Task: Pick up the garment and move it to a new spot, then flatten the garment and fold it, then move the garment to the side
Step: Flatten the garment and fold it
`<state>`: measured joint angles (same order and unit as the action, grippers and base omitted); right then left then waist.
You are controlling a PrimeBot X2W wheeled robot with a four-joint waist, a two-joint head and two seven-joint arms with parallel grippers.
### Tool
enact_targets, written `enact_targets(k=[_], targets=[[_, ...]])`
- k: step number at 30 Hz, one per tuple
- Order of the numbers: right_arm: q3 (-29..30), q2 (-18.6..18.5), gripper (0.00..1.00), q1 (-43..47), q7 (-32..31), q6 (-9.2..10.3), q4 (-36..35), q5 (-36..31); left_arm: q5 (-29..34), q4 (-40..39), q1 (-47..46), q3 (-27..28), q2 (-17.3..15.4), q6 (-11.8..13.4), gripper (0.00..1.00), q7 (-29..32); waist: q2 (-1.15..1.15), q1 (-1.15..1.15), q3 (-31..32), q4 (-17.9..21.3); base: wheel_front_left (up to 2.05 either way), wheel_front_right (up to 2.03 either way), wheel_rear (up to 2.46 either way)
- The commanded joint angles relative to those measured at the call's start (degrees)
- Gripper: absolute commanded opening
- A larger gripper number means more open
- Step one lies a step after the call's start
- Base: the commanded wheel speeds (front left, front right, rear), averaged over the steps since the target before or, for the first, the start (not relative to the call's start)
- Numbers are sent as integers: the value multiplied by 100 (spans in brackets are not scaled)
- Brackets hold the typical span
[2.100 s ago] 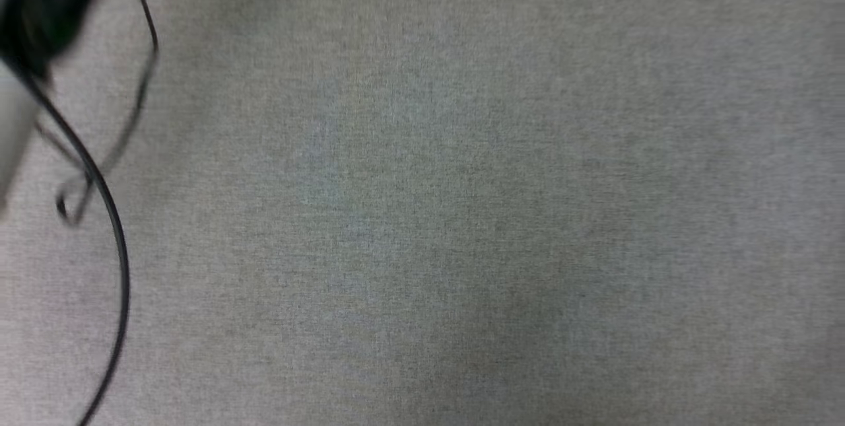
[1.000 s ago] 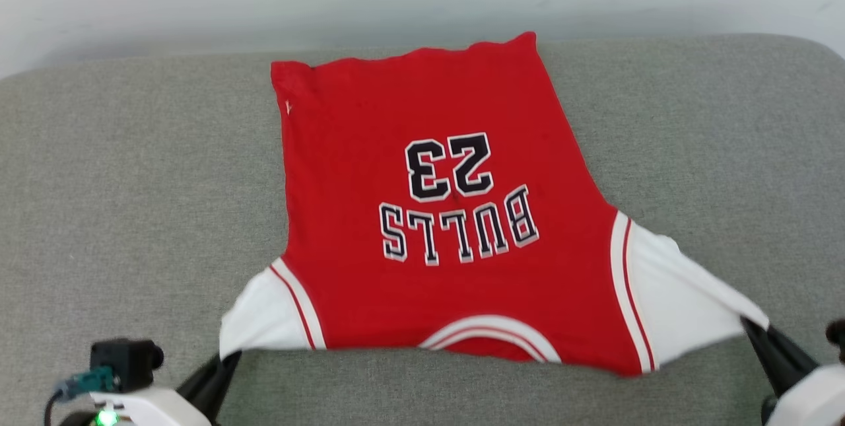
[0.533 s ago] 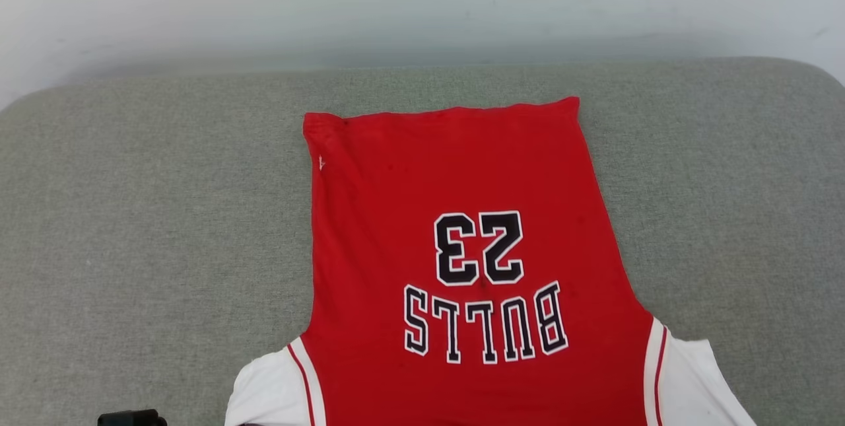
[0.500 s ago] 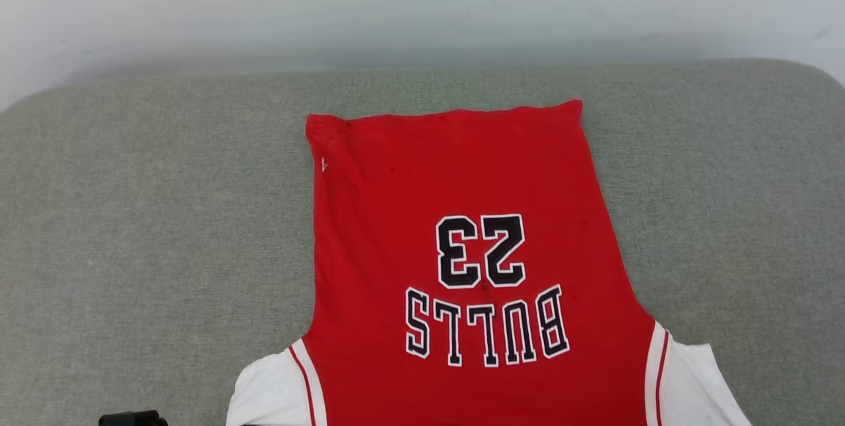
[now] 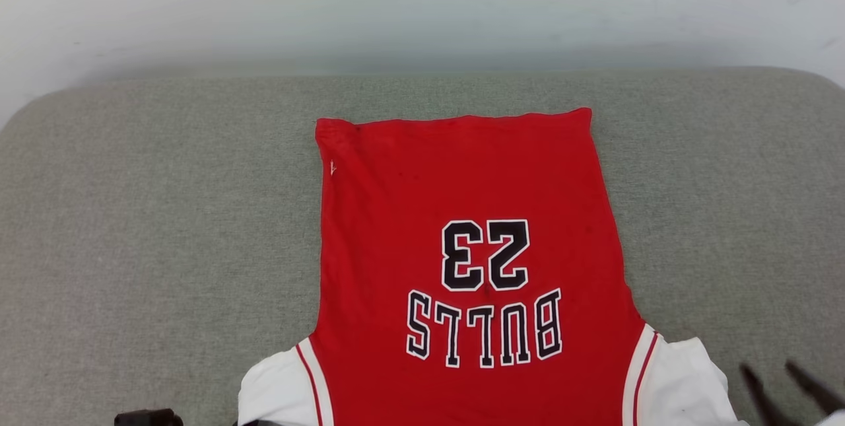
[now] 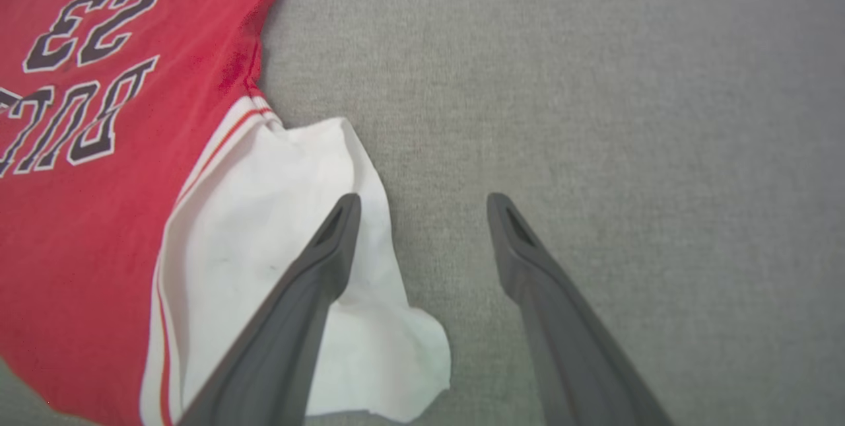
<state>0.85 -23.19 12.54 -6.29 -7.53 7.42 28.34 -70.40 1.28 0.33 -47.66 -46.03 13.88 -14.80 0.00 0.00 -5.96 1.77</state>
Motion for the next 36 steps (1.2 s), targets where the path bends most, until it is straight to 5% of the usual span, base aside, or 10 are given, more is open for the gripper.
enact_targets(k=[1,6,14,27,36], targets=[[131,-80,100,-298,44,8,-293,-37,97,-47,-98,57,38,27,0,-32,0,0,-28,-36,0,0,0],[514,-470,100,-1366,-342,7,-1136,-69,390,-239,-329,125,97,77,0,-41,0,0,-248,-251,0,0,0],[24,-1065,100,-3432,-1642,7,-1322,-45,816,-418,-961,110,303,66,0,-14,0,0,-846,-720,0,0,0],[-1431,-1545,100,-5888,-4742,7,442,-35,1345,-386,-1728,143,945,-51,0,-37,0,0,-1756,-1529,0,0,0],[-1782,-1727,100,-6625,-5575,8,1308,-185,1675,-261,-2034,325,1501,-246,0,-49,0,0,-2311,-1947,0,0,0]])
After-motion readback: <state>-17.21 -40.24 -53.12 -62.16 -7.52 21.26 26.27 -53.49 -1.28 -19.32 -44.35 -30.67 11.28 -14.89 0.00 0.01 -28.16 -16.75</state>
